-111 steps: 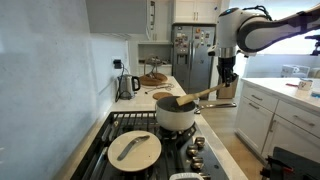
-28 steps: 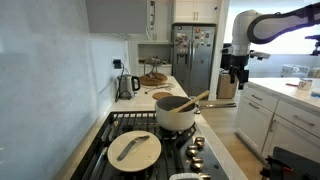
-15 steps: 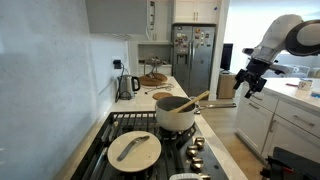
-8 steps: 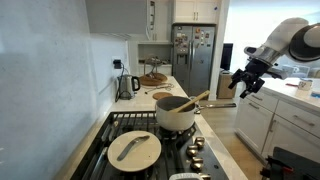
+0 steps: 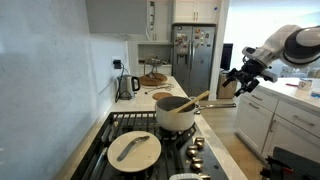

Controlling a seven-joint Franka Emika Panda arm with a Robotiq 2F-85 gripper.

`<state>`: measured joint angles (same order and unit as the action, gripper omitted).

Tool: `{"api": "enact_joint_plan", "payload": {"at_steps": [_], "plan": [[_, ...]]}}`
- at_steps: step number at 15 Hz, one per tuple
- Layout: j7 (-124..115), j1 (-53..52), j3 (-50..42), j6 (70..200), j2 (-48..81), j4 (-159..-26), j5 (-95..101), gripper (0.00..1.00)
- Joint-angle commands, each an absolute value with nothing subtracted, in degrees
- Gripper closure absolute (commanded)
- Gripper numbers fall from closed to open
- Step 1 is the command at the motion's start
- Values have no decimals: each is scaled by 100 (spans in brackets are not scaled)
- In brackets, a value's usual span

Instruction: Remove the lid from the pot and use the spatula to stir the contents inside.

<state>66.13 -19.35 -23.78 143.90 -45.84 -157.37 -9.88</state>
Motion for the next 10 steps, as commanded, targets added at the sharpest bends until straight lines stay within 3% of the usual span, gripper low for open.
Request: {"api": "enact_joint_plan", "payload": {"at_steps": [1,10], "plan": [[7214,-2385,-2707,14708,-4158,-15584,-1516,0],[8429,-3192,-3327,15330,-3582,-15337,-2943,0]]}}
